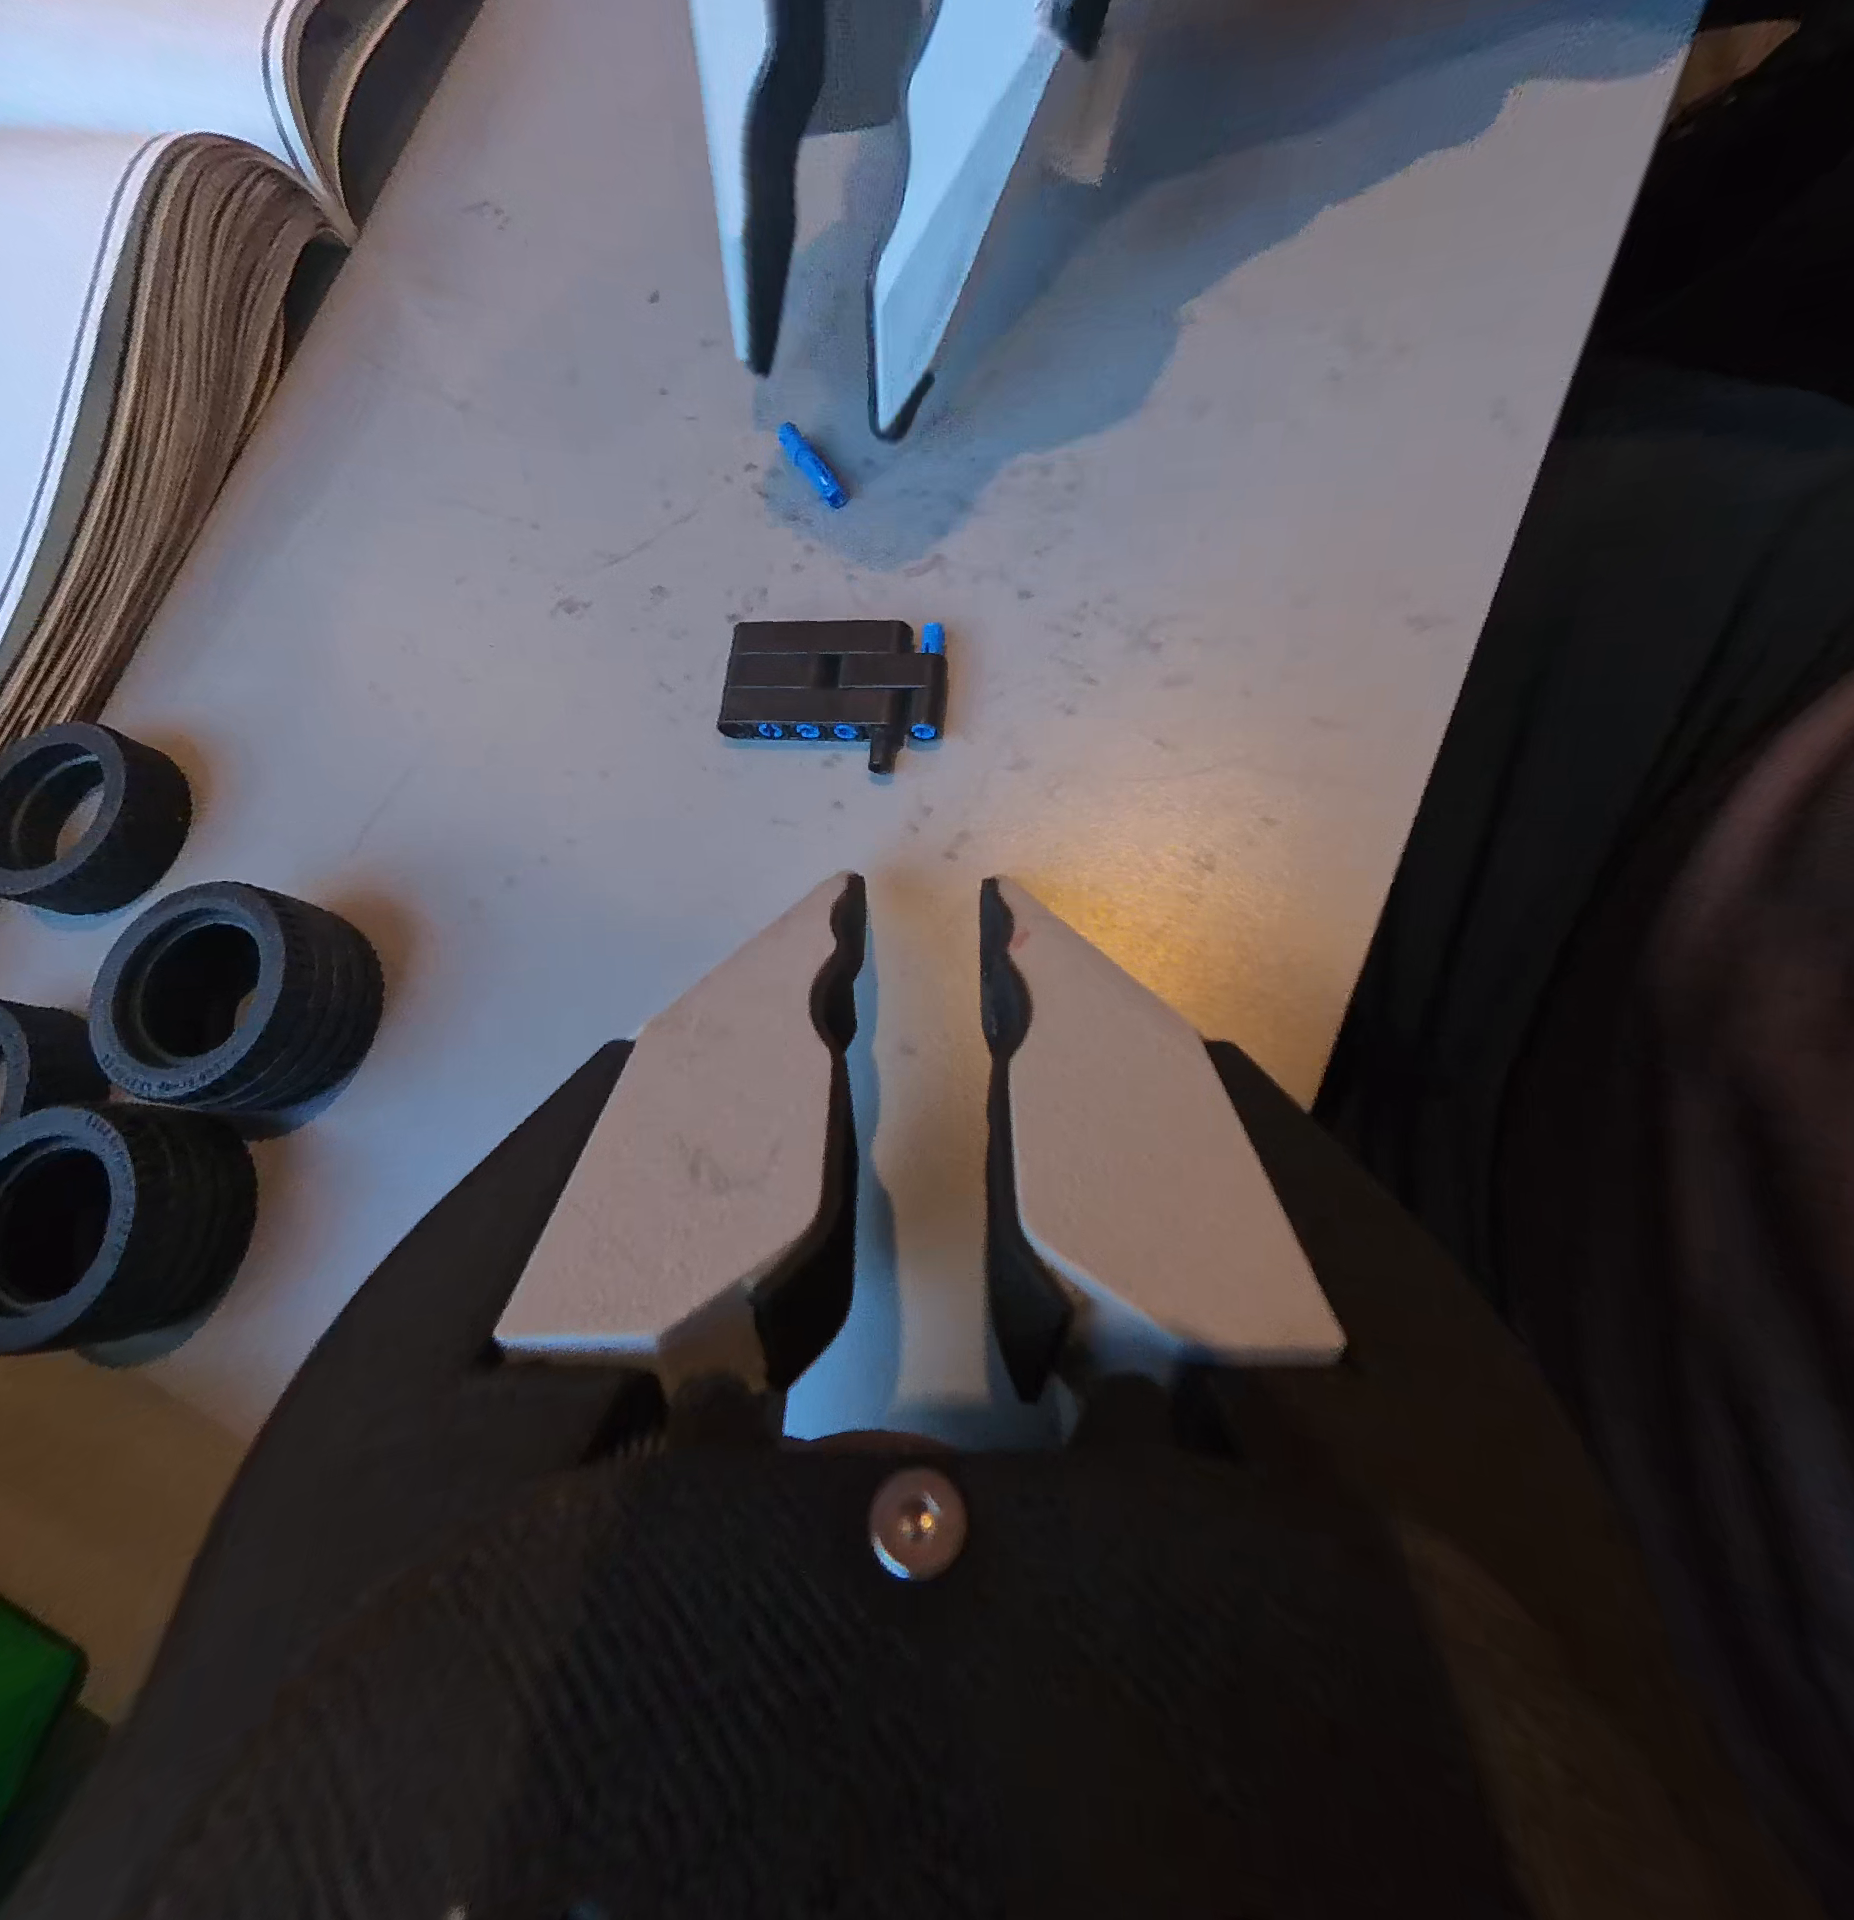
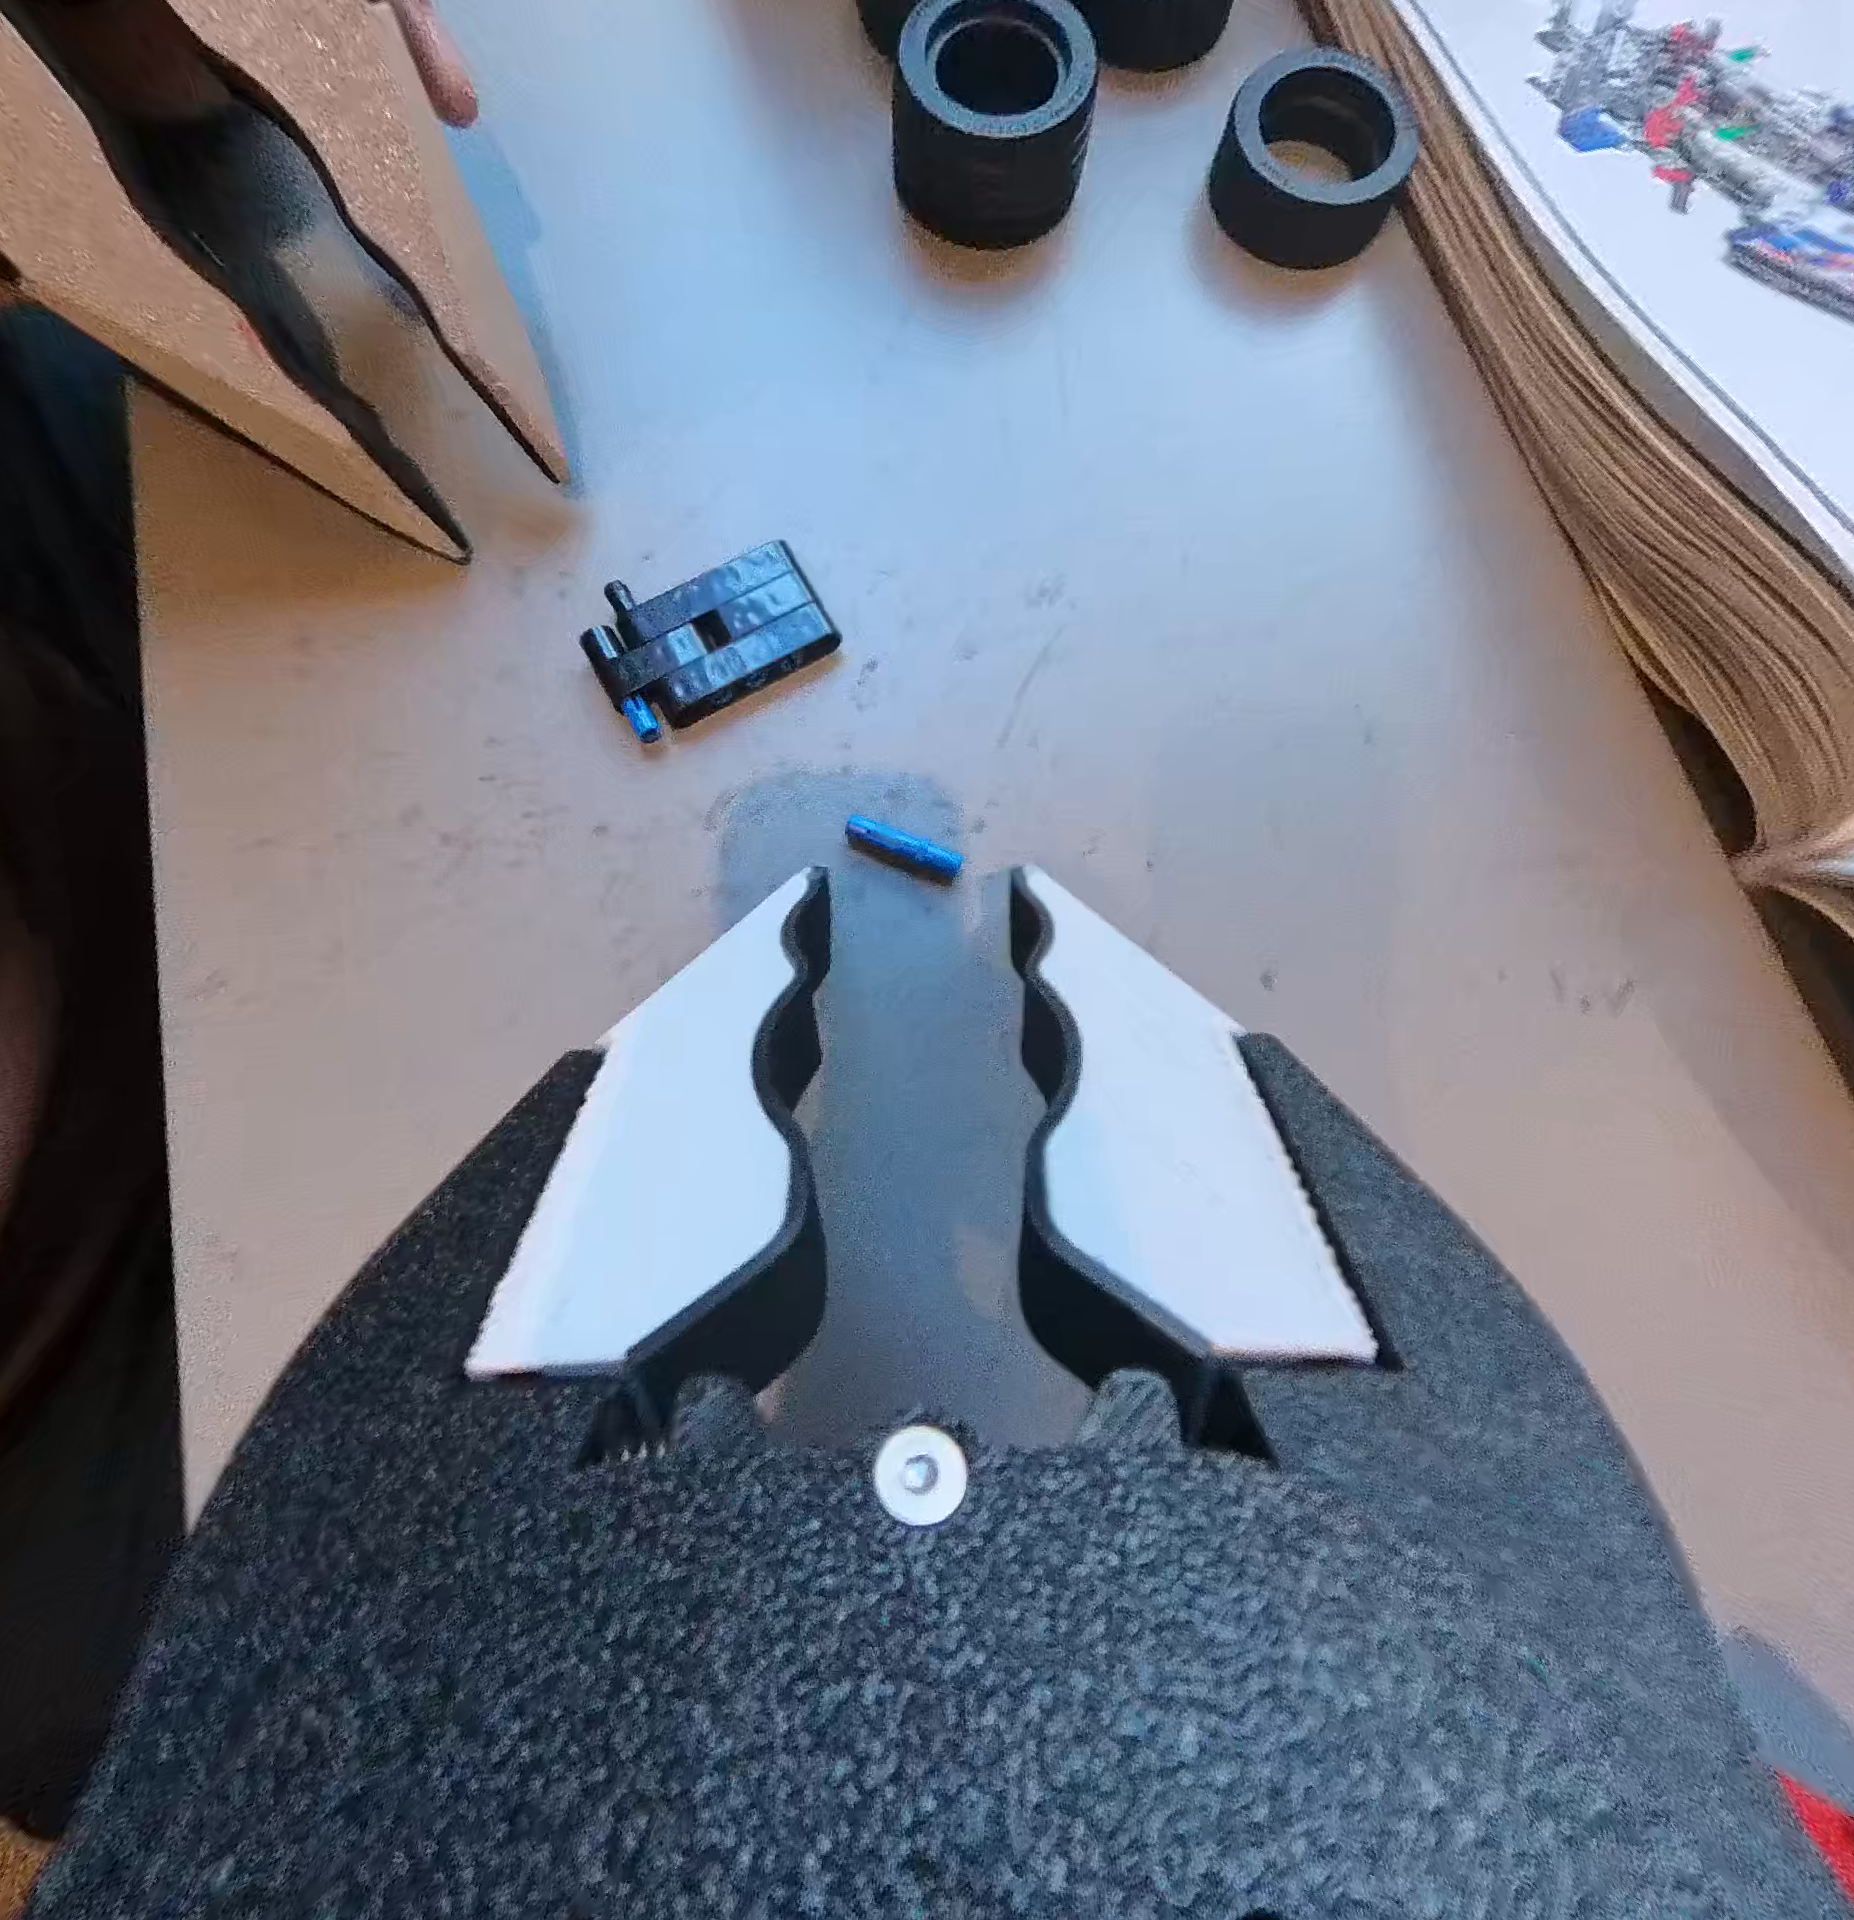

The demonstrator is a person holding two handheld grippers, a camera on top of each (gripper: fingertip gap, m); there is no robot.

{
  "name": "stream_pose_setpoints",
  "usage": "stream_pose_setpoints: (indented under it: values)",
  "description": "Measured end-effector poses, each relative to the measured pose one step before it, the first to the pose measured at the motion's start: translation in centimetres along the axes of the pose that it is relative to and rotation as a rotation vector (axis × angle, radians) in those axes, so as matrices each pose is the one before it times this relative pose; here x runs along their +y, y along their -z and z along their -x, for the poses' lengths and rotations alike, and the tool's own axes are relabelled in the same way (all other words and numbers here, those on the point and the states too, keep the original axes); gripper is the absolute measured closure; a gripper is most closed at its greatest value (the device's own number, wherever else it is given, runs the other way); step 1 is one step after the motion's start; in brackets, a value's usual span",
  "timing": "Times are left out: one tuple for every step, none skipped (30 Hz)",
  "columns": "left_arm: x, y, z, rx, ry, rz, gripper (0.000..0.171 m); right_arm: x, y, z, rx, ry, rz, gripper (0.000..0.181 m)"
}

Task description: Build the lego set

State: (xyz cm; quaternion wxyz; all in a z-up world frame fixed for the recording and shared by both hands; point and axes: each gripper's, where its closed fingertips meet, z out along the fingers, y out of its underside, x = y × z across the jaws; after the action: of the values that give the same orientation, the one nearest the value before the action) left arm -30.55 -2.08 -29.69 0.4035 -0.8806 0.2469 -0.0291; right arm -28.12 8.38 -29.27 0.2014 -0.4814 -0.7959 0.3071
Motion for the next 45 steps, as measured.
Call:
stream_pose_setpoints:
  values:
    - [0.001,-0.010,0.020,0.0010,0.0021,0.00008,0.152,-0.203,-0.393,0.023,-0.0110,0.0183,0.0065,0.145]
    - [0.001,0.016,0.042,-0.0029,0.0006,-0.00006,0.152,-0.347,-0.361,0.226,-0.0188,0.0208,-0.0084,0.145]
    - [-0.005,-0.003,0.019,-0.0046,-0.0032,-0.00031,0.151,-0.230,-0.396,0.243,-0.0192,0.0190,-0.0077,0.145]
    - [-0.009,0.003,0.001,-0.0046,-0.0057,-0.00045,0.151,0.054,-0.426,0.183,-0.0177,0.0088,0.0059,0.146]
    - [-0.004,0.007,-0.006,-0.0038,-0.0050,-0.00039,0.151,-0.111,-0.176,0.276,-0.0255,-0.0094,-0.0056,0.156]
    - [-0.013,0.001,0.004,-0.0025,-0.0030,-0.00017,0.151,0.022,-0.053,0.177,-0.0154,-0.0157,0.0017,0.162]
    - [-0.004,0.002,-0.008,-0.0004,-0.0013,-0.00006,0.152,0.083,0.047,0.043,0.0028,-0.0144,0.0007,0.163]
    - [0.004,-0.002,-0.017,0.0023,0.0010,0.00006,0.152,0.089,0.084,0.042,0.0116,-0.0111,-0.0054,0.164]
    - [0.000,-0.009,-0.004,0.0045,0.0038,0.00033,0.152,0.104,0.095,0.072,0.0142,-0.0112,-0.0093,0.166]
    - [0.016,-0.014,-0.016,0.0065,0.0057,0.00054,0.152,0.092,0.084,0.095,0.0135,-0.0163,-0.0129,0.167]
    - [0.001,-0.015,0.017,0.0047,0.0055,0.00038,0.152,0.081,0.083,0.124,0.0094,-0.0202,-0.0132,0.167]
    - [-0.011,-0.021,0.012,0.0047,0.0037,0.00017,0.152,0.108,0.112,0.173,0.0026,-0.0183,-0.0087,0.163]
    - [-0.009,-0.008,0.005,0.0033,0.0018,0.00004,0.152,0.189,0.199,0.348,-0.0083,-0.0115,0.0002,0.155]
    - [-0.010,-0.020,0.011,0.0020,0.0009,-0.00002,0.152,0.250,0.294,0.246,0.0011,-0.0020,0.0056,0.153]
    - [0.003,-0.001,0.003,0.0009,0.0010,0.00005,0.152,0.359,0.385,-0.128,0.0274,0.0042,0.0086,0.153]
    - [0.000,0.003,0.007,-0.0012,-0.0006,-0.00012,0.152,0.397,0.447,-0.279,0.0385,0.0007,0.0085,0.153]
    - [-0.001,-0.005,0.019,-0.0033,-0.0026,-0.00022,0.152,0.280,0.523,-0.193,0.0326,-0.0124,0.0009,0.153]
    - [-0.012,0.004,0.019,-0.0045,-0.0033,-0.00026,0.152,0.106,0.582,-0.131,0.0288,-0.0307,-0.0105,0.153]
    - [0.002,0.001,0.020,-0.0042,-0.0028,-0.00010,0.152,0.005,0.595,-0.139,0.0287,-0.0470,-0.0190,0.155]
    - [-0.007,0.000,0.020,-0.0029,-0.0016,0.00000,0.152,0.033,0.572,-0.204,0.0332,-0.0547,-0.0208,0.157]
    - [-0.005,-0.003,0.001,-0.0006,-0.0003,-0.00007,0.152,0.154,0.555,-0.281,0.0368,-0.0557,-0.0178,0.158]
    - [0.005,0.003,-0.003,0.0005,0.0006,0.00008,0.152,0.240,0.492,-0.119,0.0234,-0.0495,-0.0143,0.159]
    - [-0.001,-0.004,-0.003,0.0009,0.0006,0.00006,0.152,0.262,0.414,0.185,0.0013,-0.0379,-0.0114,0.159]
    - [-0.001,-0.004,-0.013,0.0016,0.0006,0.00005,0.152,0.247,0.334,0.356,-0.0116,-0.0264,-0.0094,0.160]
    - [-0.001,-0.008,-0.023,0.0032,0.0007,0.00013,0.153,0.228,0.245,0.393,-0.0140,-0.0163,-0.0083,0.163]
    - [-0.005,-0.014,-0.038,0.0047,0.0005,0.00022,0.154,0.226,0.129,0.201,-0.0050,-0.0086,-0.0063,0.164]
    - [-0.023,-0.031,-0.034,0.0048,-0.0002,0.00007,0.154,0.285,0.043,-0.195,0.0144,-0.0024,-0.0012,0.164]
    - [-0.019,-0.033,-0.045,0.0067,-0.0003,0.00039,0.156,0.323,-0.036,-0.485,0.0238,0.0016,0.0053,0.163]
    - [-0.021,-0.052,-0.036,0.0070,0.0000,0.00028,0.157,0.281,-0.100,-0.396,0.0120,0.0006,0.0078,0.160]
    - [-0.021,-0.022,-0.006,0.0042,0.0017,0.00024,0.158,0.166,-0.128,-0.089,-0.0098,-0.0045,0.0068,0.157]
    - [-0.012,-0.027,0.018,0.0026,0.0025,0.00009,0.158,0.033,-0.104,0.070,-0.0191,-0.0073,0.0048,0.155]
    - [-0.004,-0.012,0.021,0.0003,0.0021,0.00003,0.158,-0.139,-0.059,-0.049,-0.0084,-0.0035,-0.0027,0.152]
    - [-0.004,-0.005,0.050,-0.0031,0.0010,-0.00016,0.157,-0.211,-0.035,-0.032,-0.0048,0.0057,-0.0076,0.151]
    - [-0.007,-0.001,0.065,-0.0064,-0.0008,-0.00001,0.157,-0.189,-0.063,0.113,-0.0110,0.0151,-0.0053,0.150]
    - [-0.002,-0.010,0.070,-0.0074,-0.0024,0.00041,0.157,-0.090,-0.101,0.216,-0.0171,0.0234,0.0005,0.149]
    - [-0.029,-0.032,0.039,-0.0050,-0.0038,-0.00011,0.157,0.000,-0.144,0.269,-0.0224,0.0318,0.0071,0.148]
    - [-0.027,-0.055,0.015,-0.0030,-0.0037,0.00101,0.159,0.052,-0.140,0.216,-0.0197,0.0407,0.0109,0.148]
    - [-0.042,-0.055,-0.006,0.0003,-0.0040,0.00026,0.160,0.021,-0.093,-0.080,-0.0014,0.0461,0.0087,0.148]
    - [-0.017,-0.033,-0.036,0.0023,-0.0026,0.00068,0.162,0.012,-0.088,-0.253,0.0080,0.0422,0.0067,0.149]
    - [-0.006,-0.003,-0.031,0.0020,-0.0008,-0.00011,0.162,0.075,-0.136,-0.133,-0.0049,0.0272,0.0112,0.149]
    - [0.001,0.008,0.010,-0.0021,-0.0010,-0.00009,0.162,0.128,-0.217,0.112,-0.0246,0.0104,0.0164,0.148]
    - [0.002,0.005,0.001,-0.0034,-0.0038,-0.00010,0.162,0.103,-0.225,0.249,-0.0329,0.0021,0.0161,0.148]
    - [-0.006,0.004,-0.008,-0.0042,-0.0052,-0.00012,0.162,-0.042,-0.176,0.131,-0.0203,0.0008,0.0074,0.147]
    - [-0.008,0.000,0.003,-0.0042,-0.0049,-0.00017,0.162,-0.149,-0.087,0.067,-0.0101,0.0015,-0.0006,0.149]
    - [-0.006,0.012,0.000,-0.0033,-0.0035,-0.00014,0.162,-0.113,-0.104,-0.043,0.0004,0.0004,0.0003,0.148]
